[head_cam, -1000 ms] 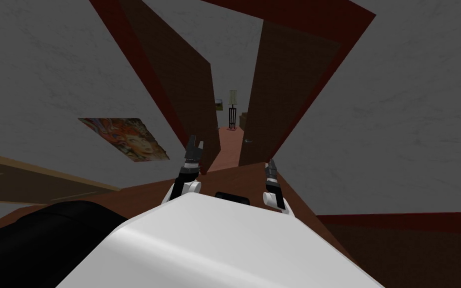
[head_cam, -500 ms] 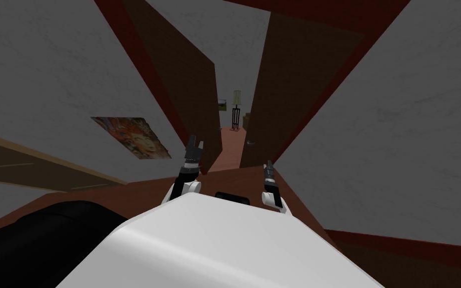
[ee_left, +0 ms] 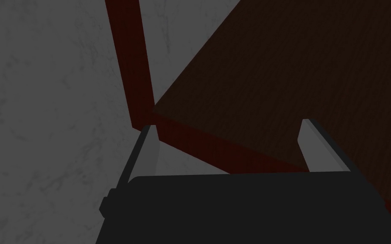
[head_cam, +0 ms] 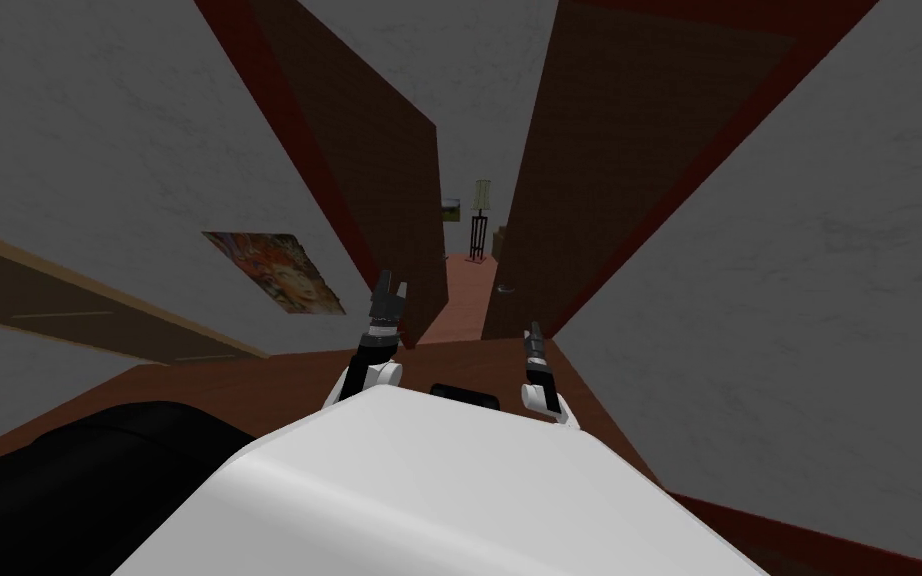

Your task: Push the door open

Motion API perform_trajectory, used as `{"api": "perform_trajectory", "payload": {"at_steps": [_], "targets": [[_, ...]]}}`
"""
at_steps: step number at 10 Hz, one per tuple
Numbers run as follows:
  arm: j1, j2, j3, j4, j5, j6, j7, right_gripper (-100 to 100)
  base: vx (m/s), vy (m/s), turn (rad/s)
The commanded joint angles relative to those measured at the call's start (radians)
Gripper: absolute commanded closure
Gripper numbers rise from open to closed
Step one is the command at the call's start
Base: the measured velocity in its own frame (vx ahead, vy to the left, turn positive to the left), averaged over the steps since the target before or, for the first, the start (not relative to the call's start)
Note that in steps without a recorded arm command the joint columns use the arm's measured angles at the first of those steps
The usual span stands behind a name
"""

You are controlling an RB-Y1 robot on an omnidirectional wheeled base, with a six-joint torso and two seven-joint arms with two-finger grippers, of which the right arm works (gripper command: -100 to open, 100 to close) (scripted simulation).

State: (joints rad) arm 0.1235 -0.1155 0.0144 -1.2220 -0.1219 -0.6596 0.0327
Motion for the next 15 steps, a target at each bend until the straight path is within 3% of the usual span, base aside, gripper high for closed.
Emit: {"api": "perform_trajectory", "payload": {"at_steps": [1, 12, 15], "targets": [[-0.016, -0.001, 0.002, 0.036, -0.001, -0.007, -0.004, -100, 0.076, -0.06, 0.116], [-0.101, -0.002, 0.014, 0.247, -0.006, -0.055, -0.027, -100, 0.071, -0.069, 0.107], [-0.134, -0.001, 0.019, 0.326, -0.007, -0.073, -0.035, -100, 0.083, -0.092, 0.146]]}}
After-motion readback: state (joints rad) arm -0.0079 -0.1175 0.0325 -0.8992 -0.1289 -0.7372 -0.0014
